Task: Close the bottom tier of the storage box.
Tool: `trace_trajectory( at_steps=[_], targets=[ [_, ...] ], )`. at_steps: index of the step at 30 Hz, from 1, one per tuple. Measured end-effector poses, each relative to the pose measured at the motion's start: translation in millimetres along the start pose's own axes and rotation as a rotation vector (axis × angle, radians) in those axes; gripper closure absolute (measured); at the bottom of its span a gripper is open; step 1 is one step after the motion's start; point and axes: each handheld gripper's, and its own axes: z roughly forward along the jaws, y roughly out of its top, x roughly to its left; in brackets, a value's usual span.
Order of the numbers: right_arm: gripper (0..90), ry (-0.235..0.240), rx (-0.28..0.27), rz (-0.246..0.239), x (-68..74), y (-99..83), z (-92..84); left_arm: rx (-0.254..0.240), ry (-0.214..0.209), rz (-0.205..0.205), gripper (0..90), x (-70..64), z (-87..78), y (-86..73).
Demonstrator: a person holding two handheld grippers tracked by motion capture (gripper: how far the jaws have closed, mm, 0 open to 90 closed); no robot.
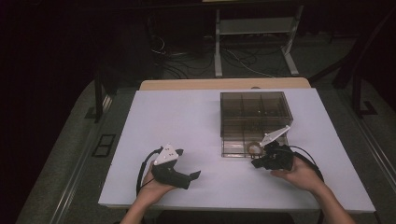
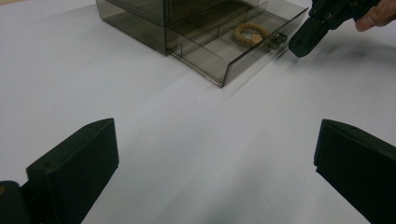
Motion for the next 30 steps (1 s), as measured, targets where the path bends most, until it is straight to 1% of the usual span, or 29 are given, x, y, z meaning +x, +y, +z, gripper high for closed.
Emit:
trace_trajectory(
  at_steps=[7,17,27,30],
  targets=[
    [88.6,-0.009,0.013,0.018,-2.7,0.2,2.7,0.001,0.000,0.001,0.0,-0.2,0.2,0.0],
    [88.6,-0.030,0.030,0.030,-6.1,0.8,7.5,0.003,-0.001,0.003,0.0,0.0,0.5,0.1],
    [88.7,-0.030,0.030,0.036,-7.2,1.2,8.2,0.005,-0.001,0.006,0.0,-0.2,0.5,0.1],
    [88.7,-0.037,0.030,0.038,-7.6,1.6,8.2,0.005,-0.001,0.005,0.0,0.0,0.5,0.1]
  ],
)
